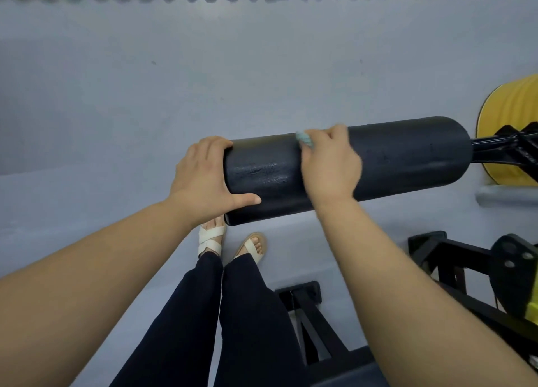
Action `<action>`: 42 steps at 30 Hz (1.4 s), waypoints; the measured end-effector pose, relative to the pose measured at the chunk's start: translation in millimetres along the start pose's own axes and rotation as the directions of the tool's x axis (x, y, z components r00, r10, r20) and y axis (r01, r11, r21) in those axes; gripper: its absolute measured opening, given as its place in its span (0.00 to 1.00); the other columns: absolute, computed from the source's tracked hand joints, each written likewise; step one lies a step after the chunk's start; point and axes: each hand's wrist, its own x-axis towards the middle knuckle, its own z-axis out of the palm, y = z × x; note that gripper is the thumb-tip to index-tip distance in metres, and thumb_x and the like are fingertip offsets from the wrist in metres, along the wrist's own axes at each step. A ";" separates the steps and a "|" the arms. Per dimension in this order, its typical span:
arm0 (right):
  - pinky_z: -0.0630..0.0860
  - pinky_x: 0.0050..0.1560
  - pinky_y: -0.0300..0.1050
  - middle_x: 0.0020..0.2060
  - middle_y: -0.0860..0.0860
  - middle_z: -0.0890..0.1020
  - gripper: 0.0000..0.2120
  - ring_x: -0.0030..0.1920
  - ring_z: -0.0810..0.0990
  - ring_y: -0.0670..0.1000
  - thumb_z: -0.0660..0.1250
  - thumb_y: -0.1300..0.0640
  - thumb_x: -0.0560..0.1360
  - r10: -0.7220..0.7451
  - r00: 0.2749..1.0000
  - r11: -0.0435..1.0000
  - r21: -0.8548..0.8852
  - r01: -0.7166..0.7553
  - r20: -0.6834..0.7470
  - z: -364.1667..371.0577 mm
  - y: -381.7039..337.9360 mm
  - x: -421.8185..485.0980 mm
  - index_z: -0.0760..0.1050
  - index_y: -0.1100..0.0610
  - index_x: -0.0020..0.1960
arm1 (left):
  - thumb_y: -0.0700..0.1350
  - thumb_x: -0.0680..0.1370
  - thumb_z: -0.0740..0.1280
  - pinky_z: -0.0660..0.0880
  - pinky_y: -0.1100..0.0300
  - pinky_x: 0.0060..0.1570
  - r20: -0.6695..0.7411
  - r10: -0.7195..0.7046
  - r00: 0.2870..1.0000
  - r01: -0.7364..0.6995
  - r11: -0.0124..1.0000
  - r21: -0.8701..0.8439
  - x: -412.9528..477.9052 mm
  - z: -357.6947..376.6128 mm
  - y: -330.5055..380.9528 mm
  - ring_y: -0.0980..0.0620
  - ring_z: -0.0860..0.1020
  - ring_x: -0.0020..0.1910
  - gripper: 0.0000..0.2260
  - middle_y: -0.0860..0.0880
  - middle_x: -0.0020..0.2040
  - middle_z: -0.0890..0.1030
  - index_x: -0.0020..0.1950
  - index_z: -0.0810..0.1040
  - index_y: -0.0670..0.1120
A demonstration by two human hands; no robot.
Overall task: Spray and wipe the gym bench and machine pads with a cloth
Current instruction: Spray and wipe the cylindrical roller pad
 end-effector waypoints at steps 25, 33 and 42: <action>0.63 0.25 0.36 0.37 0.54 0.78 0.10 0.26 0.72 0.53 0.63 0.52 0.73 -0.310 0.924 0.940 0.075 0.333 -0.224 -5.9 116.3 16.7 0.83 0.53 0.45 | 0.69 0.66 0.66 0.61 0.47 0.62 0.007 0.206 0.978 -0.185 0.861 0.473 33.3 51.2 117.6 0.47 0.62 0.67 0.38 0.51 0.69 0.62 0.69 0.60 0.52; 0.68 0.46 0.49 0.58 0.57 0.72 0.15 0.51 0.75 0.59 0.60 0.48 0.79 0.488 0.834 0.872 0.181 -0.455 -0.257 -25.6 202.3 77.8 0.77 0.54 0.60 | 0.67 0.68 0.65 0.59 0.49 0.65 0.149 0.334 0.931 -0.364 0.815 0.451 53.2 53.9 124.5 0.47 0.59 0.69 0.39 0.52 0.72 0.58 0.74 0.54 0.58; 0.68 0.22 0.40 0.37 0.54 0.77 0.10 0.27 0.74 0.54 0.63 0.49 0.72 -0.209 0.946 0.941 0.210 0.264 -0.249 -6.8 129.3 13.5 0.82 0.50 0.45 | 0.66 0.64 0.71 0.61 0.49 0.60 0.120 0.308 0.944 -0.330 0.849 0.412 52.6 53.3 125.3 0.46 0.64 0.65 0.40 0.53 0.71 0.63 0.73 0.61 0.59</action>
